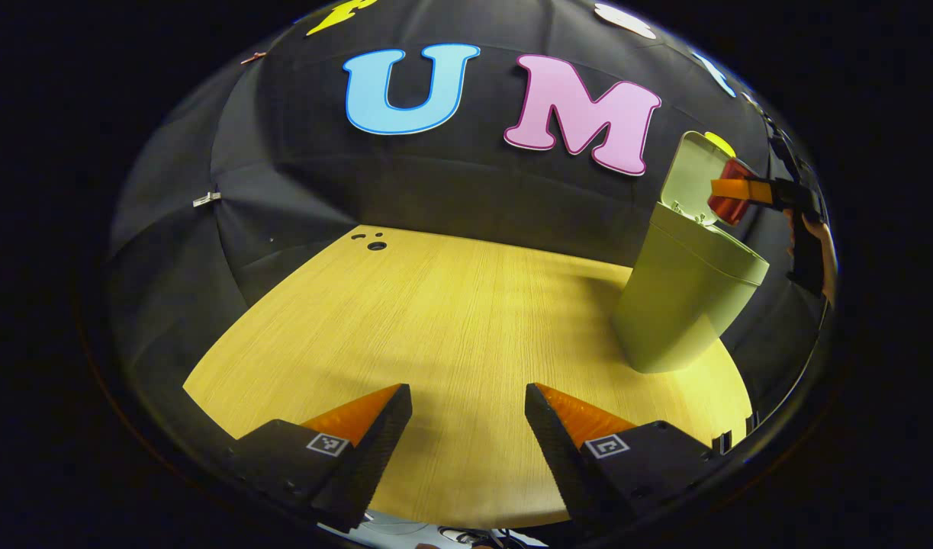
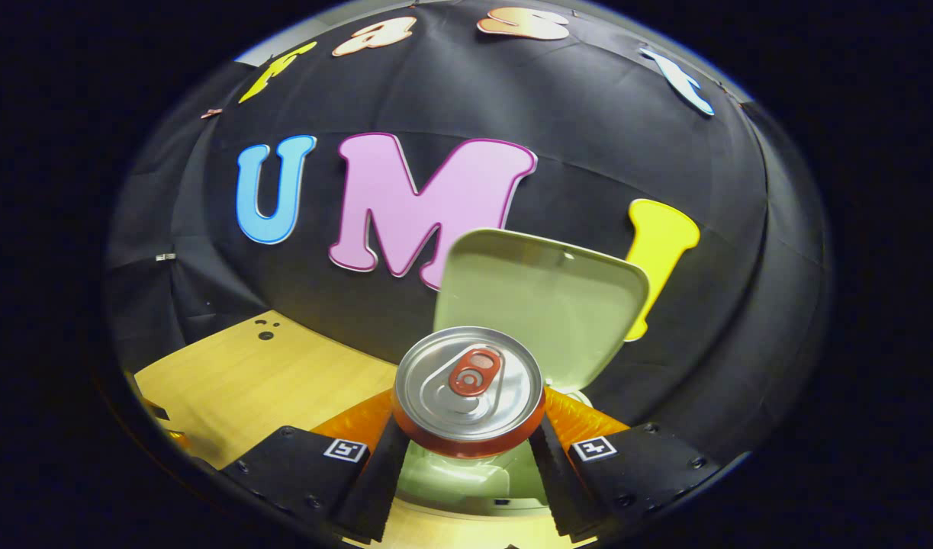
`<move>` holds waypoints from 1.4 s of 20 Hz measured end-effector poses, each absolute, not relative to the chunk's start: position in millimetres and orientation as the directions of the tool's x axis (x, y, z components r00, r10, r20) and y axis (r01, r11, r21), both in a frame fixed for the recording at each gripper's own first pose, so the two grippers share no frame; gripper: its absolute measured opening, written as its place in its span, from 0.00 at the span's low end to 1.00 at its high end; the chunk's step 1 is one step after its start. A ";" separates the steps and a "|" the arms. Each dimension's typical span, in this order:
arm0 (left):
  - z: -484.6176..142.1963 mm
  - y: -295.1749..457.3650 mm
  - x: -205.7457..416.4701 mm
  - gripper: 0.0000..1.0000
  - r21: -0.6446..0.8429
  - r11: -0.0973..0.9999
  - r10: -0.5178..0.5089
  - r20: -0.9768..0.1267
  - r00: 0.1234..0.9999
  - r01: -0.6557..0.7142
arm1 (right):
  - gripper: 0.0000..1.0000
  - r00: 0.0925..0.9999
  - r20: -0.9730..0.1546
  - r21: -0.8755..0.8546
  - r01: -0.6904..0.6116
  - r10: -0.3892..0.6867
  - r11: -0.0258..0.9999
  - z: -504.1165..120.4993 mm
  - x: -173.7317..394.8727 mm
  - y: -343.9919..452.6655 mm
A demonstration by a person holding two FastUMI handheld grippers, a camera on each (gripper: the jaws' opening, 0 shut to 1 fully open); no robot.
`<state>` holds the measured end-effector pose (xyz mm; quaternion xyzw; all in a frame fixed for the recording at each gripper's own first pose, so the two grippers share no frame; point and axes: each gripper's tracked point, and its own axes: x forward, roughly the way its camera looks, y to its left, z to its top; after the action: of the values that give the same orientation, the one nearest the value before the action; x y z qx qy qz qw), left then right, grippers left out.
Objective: Press the lid of the desktop garbage bin to open it, pick up the crumpled paper on the desktop and throw it into the bin, then pick up the pop can on the desktop and drop it into the bin, and finally close the garbage bin lid.
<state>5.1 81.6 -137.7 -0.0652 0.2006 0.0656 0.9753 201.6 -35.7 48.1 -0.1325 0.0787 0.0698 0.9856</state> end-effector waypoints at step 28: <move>-160.0 124.4 -10.3 0.96 -0.153 0.962 0.138 -0.444 0.886 -0.226 | 0.97 0.993 -0.063 -0.217 -0.115 0.104 0.969 131.2 211.9 -32.9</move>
<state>-10.3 124.4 -160.0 -0.1005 0.2199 0.0942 0.9658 211.9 -32.9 131.2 -0.1109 0.0254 0.0554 0.9920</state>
